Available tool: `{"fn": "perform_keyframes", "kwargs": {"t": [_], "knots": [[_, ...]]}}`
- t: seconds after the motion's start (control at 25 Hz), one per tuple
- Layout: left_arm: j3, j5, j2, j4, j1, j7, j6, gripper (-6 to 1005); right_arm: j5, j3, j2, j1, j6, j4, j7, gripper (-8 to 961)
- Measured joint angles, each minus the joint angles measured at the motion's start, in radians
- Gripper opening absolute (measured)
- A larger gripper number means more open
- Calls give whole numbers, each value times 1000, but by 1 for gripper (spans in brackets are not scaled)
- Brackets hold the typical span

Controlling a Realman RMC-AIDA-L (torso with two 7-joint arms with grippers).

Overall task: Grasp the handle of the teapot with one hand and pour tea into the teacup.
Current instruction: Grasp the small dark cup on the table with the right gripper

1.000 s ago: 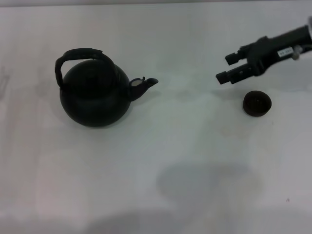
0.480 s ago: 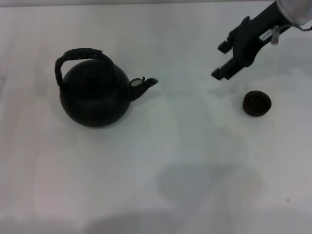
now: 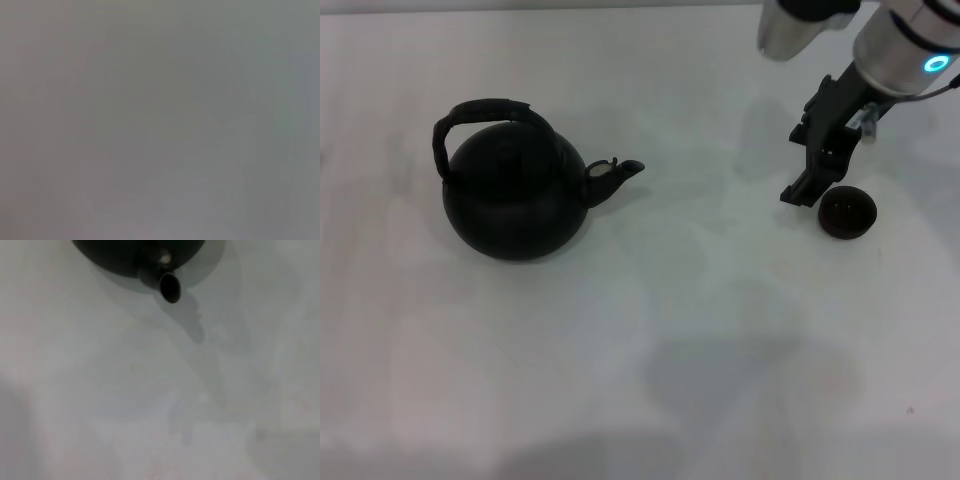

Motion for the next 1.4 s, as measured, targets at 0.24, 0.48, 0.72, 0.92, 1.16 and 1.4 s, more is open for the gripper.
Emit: {"fn": "perform_keyframes", "kwargs": {"t": [0.24, 0.48, 0.72, 0.92, 1.16, 1.4], "knots": [[2, -3, 1, 0, 0, 0, -1, 873, 0, -39, 6, -2, 25, 12, 12, 813], [5, -4, 1, 1, -2, 0, -2, 873, 0, -81, 10, -2, 102, 89, 28, 814], [5, -3, 1, -2, -13, 0, -3, 873, -1, -91, 13, 5, 142, 152, 29, 812], [4, 0, 1, -5, -17, 0, -3, 872, -2, -93, 12, 6, 169, 189, 29, 814], [1, -4, 0, -6, -18, 0, -4, 872, -10, -93, 9, 6, 202, 222, 29, 813], [4, -4, 0, -6, -17, -1, -5, 873, -11, -91, 5, 8, 212, 253, 29, 813]]}}
